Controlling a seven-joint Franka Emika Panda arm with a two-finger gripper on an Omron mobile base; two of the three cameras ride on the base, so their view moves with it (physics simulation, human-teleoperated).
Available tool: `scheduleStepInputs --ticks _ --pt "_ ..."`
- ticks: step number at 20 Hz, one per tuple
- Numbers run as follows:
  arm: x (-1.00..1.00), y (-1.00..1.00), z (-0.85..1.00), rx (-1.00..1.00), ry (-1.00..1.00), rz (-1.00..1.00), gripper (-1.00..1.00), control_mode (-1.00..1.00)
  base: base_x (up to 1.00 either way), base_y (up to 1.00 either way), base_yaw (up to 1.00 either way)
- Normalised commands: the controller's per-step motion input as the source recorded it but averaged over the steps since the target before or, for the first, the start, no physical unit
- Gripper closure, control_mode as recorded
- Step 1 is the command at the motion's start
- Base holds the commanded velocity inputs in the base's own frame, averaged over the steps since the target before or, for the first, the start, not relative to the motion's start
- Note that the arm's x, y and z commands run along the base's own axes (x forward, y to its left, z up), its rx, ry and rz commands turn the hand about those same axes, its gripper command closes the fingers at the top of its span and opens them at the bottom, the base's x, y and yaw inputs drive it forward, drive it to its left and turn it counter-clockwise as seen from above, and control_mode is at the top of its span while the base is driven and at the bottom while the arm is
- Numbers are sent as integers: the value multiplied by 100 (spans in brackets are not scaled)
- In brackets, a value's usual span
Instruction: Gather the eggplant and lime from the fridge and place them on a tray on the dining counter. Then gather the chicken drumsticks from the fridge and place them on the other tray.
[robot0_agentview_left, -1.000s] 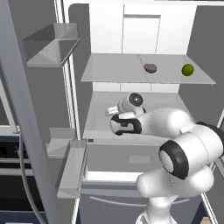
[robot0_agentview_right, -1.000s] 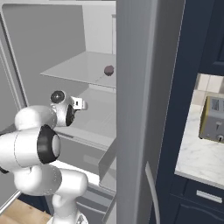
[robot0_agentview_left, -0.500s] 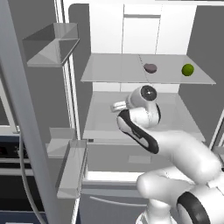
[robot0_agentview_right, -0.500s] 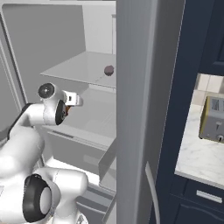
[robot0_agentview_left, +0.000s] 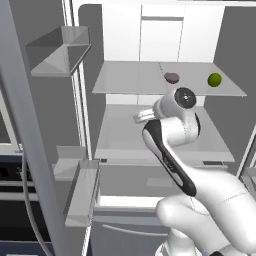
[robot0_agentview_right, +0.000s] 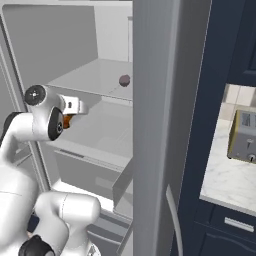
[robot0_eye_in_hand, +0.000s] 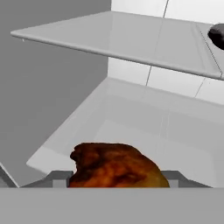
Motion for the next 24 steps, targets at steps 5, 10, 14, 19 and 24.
scheduleStepInputs --ticks 5,10,14,19,24 --pt "-69 -9 58 -2 8 0 100 -100 0 0 0" --pt "-68 -13 41 0 5 0 100 -100 0 0 0" --pt "-73 -21 30 0 0 -1 100 -100 0 0 0" --pt "-47 -46 3 -1 -2 -5 100 -100 0 0 0" --pt "-27 -41 -3 -1 -3 -10 100 -100 0 0 0"
